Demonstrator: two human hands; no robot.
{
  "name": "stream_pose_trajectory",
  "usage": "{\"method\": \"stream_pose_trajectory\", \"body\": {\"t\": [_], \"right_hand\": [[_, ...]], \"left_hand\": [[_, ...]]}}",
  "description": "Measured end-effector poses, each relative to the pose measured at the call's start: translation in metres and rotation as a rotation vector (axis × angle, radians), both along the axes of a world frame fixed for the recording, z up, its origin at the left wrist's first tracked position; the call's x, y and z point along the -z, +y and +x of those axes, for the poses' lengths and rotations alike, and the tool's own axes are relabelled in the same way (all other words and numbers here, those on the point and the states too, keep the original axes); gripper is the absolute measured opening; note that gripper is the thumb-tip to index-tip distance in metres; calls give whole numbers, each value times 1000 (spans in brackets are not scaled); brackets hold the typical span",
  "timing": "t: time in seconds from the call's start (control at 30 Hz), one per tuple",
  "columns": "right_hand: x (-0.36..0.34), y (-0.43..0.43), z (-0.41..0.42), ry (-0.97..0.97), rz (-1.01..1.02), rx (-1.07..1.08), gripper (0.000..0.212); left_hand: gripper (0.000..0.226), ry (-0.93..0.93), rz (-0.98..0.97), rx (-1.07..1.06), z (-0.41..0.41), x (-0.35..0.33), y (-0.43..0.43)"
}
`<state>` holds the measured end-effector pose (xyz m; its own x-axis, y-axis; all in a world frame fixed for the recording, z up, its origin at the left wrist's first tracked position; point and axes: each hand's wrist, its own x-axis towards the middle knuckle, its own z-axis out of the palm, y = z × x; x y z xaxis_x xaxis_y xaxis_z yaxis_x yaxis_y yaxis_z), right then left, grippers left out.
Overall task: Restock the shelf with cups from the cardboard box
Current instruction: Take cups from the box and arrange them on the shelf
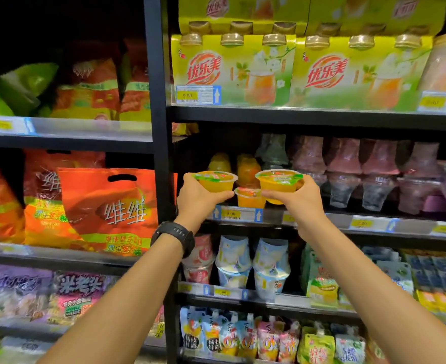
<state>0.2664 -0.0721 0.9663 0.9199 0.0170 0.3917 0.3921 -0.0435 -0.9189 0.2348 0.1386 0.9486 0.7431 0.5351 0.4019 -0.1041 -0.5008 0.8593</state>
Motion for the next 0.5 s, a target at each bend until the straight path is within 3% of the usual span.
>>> {"method": "stream_pose_trajectory", "body": {"t": [0.17, 0.5], "right_hand": [[-5, 3, 23, 16, 7, 10, 76], [2, 18, 47, -14, -68, 18, 76]], "left_hand": [[95, 168, 117, -69, 17, -9, 1], [97, 510, 349, 61, 47, -18, 15]]}}
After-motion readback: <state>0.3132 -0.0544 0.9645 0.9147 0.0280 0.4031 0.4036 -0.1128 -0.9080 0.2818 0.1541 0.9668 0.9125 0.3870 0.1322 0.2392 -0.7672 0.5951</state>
